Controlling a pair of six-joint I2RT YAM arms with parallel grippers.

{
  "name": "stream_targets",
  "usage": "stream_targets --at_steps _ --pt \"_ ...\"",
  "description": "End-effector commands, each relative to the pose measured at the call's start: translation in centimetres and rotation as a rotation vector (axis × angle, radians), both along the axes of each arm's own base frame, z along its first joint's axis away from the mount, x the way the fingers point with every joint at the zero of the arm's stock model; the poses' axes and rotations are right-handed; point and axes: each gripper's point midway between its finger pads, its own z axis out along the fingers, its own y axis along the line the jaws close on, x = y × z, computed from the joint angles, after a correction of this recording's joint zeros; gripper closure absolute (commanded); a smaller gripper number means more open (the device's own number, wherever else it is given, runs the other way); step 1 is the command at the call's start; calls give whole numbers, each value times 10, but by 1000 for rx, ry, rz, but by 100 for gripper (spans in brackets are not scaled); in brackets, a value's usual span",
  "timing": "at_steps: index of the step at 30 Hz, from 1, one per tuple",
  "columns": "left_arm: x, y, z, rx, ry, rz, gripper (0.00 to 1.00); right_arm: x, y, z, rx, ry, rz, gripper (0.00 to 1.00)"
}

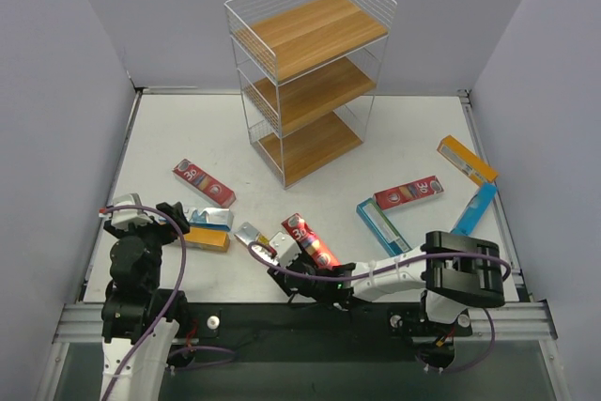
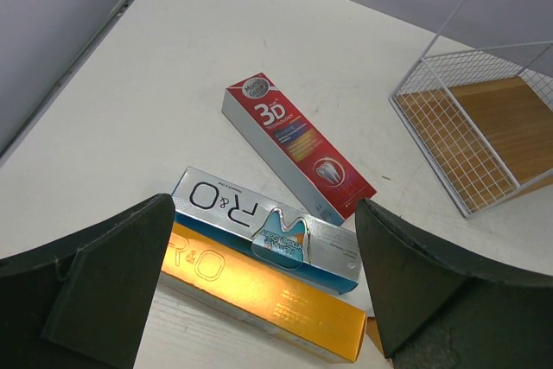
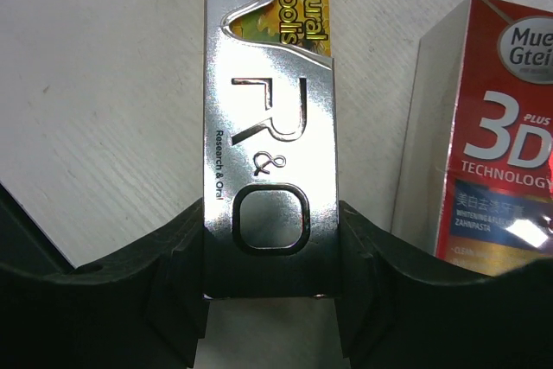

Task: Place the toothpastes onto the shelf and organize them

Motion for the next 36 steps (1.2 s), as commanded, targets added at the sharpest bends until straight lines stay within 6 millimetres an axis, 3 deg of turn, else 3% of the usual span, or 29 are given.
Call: stream_targets --at_steps 1,6,11,15,19,26,28,30,31,32,36 --pt "1 -3 18 1 -45 -20 3 2 4 44 89 -42 6 71" --pt "0 -3 22 0 -58 -23 3 8 -7 78 95 -89 4 74" --pt "0 -3 22 -1 -67 -21 3 24 -34 104 112 -120 -59 75" --pt "0 -4 24 -2 -72 -24 3 45 -64 113 109 -127 -138 75" --pt "0 -4 24 -2 -77 -29 3 81 -105 114 96 -137 -253 75" --pt "0 -4 23 1 -71 -31 3 134 -145 106 112 -101 -389 76" --pt "0 -4 23 2 -70 -31 3 148 -145 112 150 -112 -414 76" --pt "0 -4 24 3 -71 -29 3 161 -145 103 142 -98 -426 76" --pt "0 -4 22 3 -67 -29 3 171 -139 110 165 -116 -424 76" --pt "0 -4 22 4 -65 -31 3 177 -137 99 135 -101 -422 76" --pt "2 -6 21 8 -60 -44 3 203 -127 88 139 -89 -425 76"
